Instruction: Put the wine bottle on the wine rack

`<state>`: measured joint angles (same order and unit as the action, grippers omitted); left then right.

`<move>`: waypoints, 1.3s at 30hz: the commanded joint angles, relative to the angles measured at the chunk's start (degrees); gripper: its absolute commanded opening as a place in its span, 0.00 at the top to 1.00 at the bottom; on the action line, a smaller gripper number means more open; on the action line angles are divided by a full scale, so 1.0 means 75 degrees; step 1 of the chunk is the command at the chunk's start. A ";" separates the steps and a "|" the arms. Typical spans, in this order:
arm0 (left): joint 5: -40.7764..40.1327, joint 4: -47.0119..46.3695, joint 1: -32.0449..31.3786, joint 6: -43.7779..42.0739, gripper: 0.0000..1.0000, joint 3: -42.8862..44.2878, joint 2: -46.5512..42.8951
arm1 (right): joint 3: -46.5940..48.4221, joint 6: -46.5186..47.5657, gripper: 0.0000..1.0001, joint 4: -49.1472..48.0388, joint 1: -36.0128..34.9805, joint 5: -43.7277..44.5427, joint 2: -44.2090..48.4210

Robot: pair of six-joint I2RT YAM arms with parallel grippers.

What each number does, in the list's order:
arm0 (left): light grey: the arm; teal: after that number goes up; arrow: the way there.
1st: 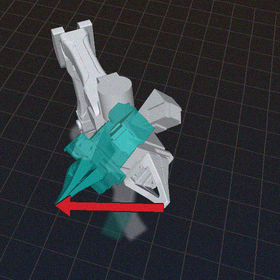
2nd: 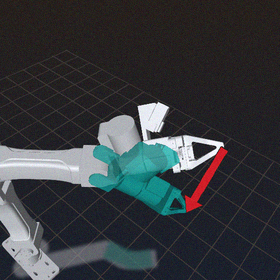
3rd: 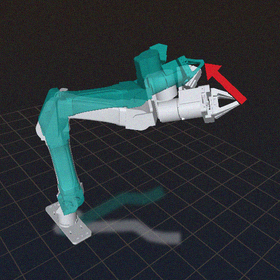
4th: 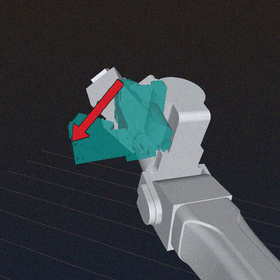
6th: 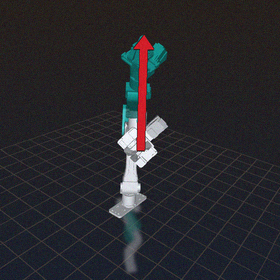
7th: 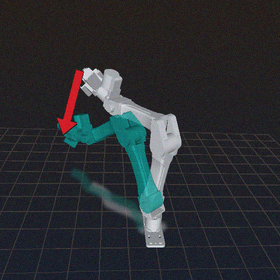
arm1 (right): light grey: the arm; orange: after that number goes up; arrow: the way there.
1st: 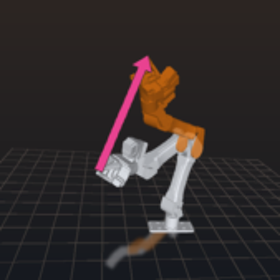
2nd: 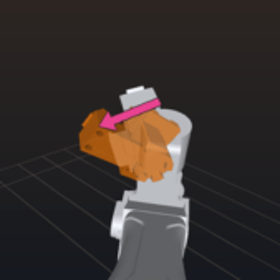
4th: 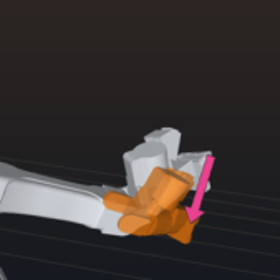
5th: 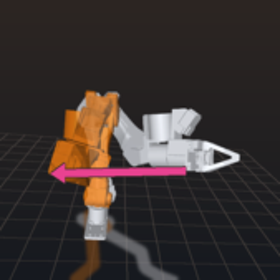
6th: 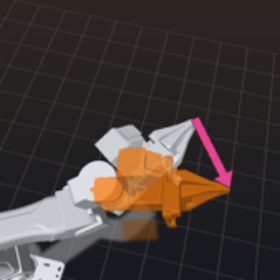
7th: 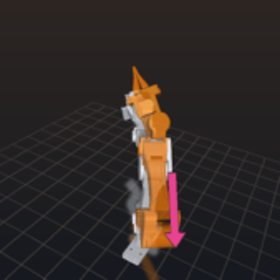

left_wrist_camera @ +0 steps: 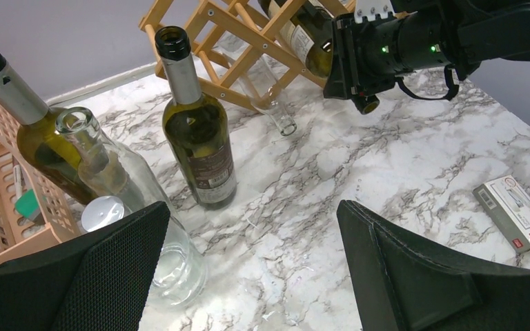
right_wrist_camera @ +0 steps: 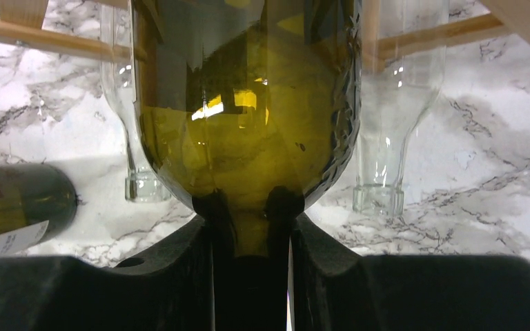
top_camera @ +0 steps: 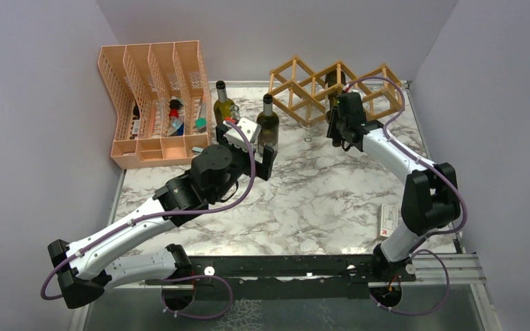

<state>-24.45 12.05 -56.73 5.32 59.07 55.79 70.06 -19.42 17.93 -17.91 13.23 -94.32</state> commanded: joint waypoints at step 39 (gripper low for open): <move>-0.0309 0.0013 0.0029 -0.0120 0.01 0.0145 -0.0161 | 0.1106 0.0430 0.29 0.0033 0.0267 -0.0545 0.0810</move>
<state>-24.73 12.88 -56.73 5.28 59.07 55.77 79.26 -16.82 16.82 -16.38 12.34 -94.96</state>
